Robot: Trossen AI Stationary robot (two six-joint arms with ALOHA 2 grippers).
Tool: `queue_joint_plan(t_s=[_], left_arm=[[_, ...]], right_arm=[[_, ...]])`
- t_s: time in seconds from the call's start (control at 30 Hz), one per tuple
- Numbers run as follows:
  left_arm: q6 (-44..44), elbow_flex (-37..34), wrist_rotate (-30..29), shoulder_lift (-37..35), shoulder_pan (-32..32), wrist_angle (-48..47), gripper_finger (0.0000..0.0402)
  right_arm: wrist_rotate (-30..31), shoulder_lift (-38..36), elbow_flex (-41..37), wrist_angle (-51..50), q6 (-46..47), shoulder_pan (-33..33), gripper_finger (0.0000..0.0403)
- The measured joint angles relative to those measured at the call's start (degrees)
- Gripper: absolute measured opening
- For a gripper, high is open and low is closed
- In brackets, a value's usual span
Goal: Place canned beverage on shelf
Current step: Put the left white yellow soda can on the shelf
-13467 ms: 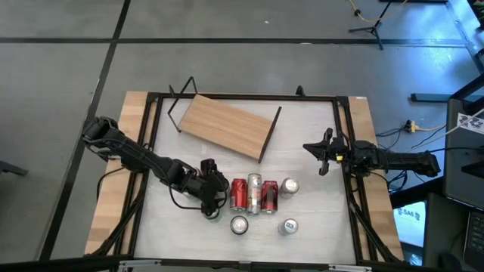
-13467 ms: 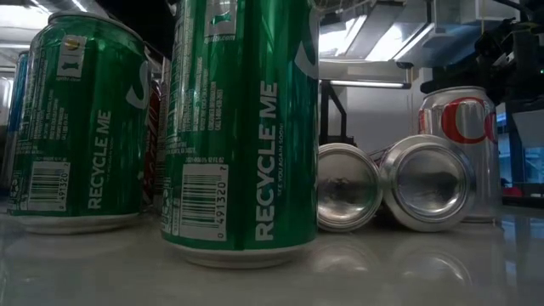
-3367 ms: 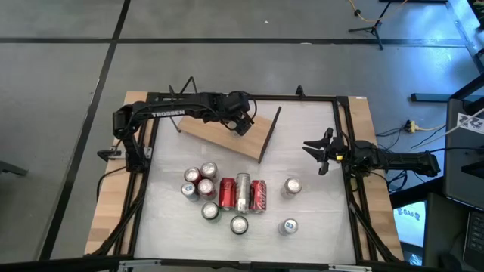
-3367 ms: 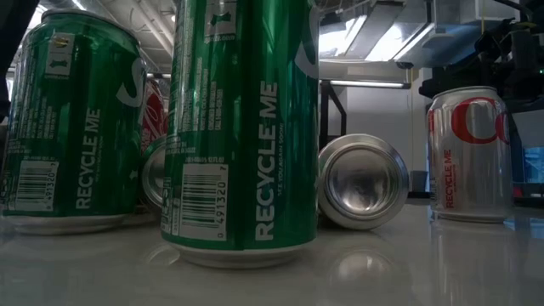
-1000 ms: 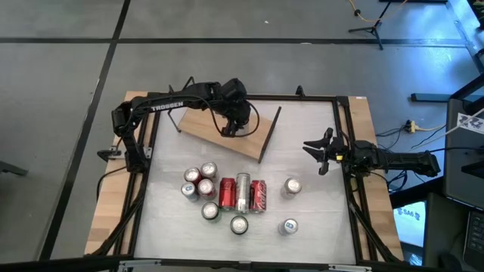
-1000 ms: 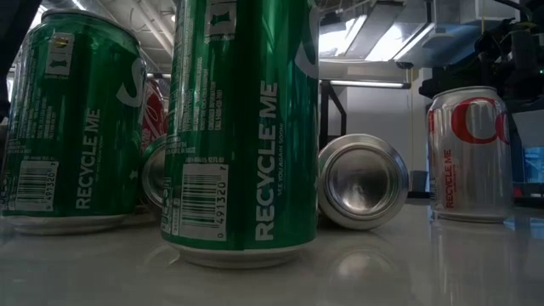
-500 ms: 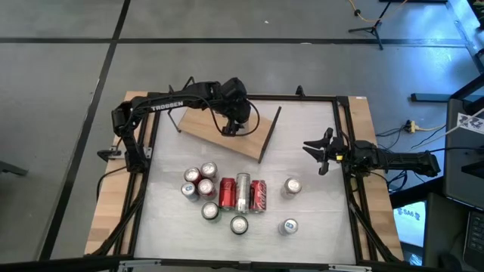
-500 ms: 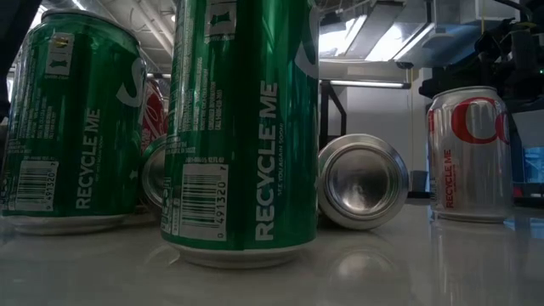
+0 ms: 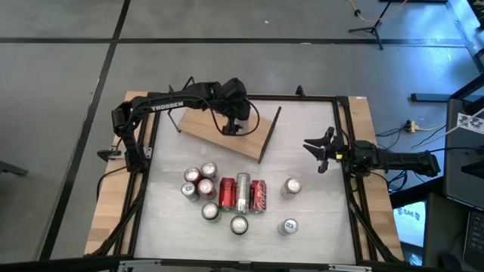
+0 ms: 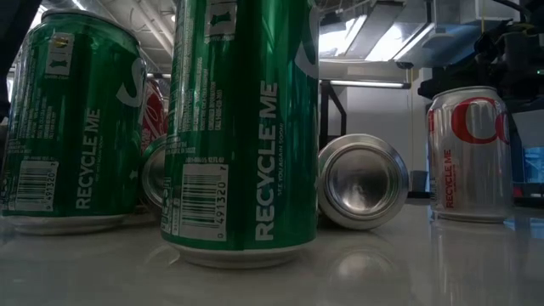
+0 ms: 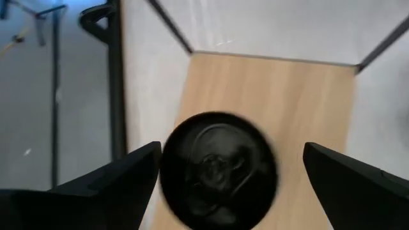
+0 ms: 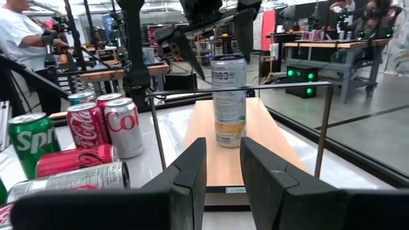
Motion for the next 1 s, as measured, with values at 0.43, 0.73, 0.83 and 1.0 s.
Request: queue_joint_plan(t_s=[0.43,0.73,0.83,1.0], left_arm=[[-0.1,0.0,-1.7,-2.3,-0.4,4.0,0.037],[-4.5,0.1,-0.9,-5.4,-1.5,4.1,0.037],[-7.1,0.1,-0.2,-7.3,-1.7,3.5,0.037],[-11.1,0.1,2.3,-13.6,-1.8,3.0,0.037]], right_arm=[[0.4,0.0,0.0,4.9,5.2,0.0,0.0093],[1.0,0.0,0.0,5.7,11.2,0.0,0.0187],[1.9,0.0,0.0,7.1,12.1,0.0,0.0235],[0.8,0.2,2.2,7.4,12.1,0.0,0.0289]])
